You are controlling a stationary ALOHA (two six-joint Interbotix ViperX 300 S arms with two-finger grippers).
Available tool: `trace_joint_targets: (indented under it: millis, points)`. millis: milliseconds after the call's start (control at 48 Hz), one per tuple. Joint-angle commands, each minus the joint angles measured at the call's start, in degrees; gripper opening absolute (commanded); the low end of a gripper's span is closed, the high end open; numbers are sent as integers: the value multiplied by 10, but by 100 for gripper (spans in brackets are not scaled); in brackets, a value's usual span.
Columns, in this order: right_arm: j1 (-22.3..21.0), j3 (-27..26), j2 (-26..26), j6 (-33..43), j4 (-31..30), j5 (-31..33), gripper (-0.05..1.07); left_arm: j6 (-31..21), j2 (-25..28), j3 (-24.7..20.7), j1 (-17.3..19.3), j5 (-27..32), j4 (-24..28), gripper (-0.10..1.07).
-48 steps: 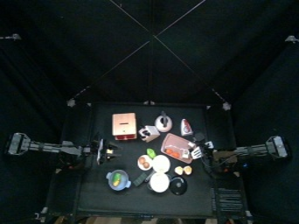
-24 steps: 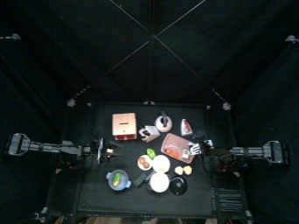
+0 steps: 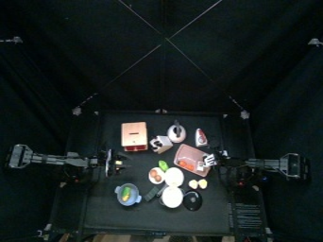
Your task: Grab white sushi piece from plate
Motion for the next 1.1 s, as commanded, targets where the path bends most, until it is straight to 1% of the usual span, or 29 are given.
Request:
trace_joint_targets:
  millis: [0, 188, 375, 500, 771, 917, 1083]
  points:
    - [-3, -4, 9, 1, -3, -6, 90, 1, 1, -12, 4, -4, 1, 91]
    - [-3, -6, 19, 0, -3, -5, 78, 1, 1, -12, 6, -4, 0, 91]
    - [-3, -13, 9, 0, -4, -4, 65, 0, 1, -12, 6, -4, -1, 91]
    - [0, -21, -9, 0, -3, -4, 61, 0, 1, -12, 6, -4, -1, 91]
    - [3, -46, -47, 0, -18, -7, 60, 1, 1, -12, 6, -4, -1, 91]
    - [3, -48, -43, 1, -26, -15, 60, 1, 1, -9, 7, -4, 0, 91]
    - [10, -51, -34, 1, -27, -63, 60, 1, 2, -11, 7, -4, 1, 91]
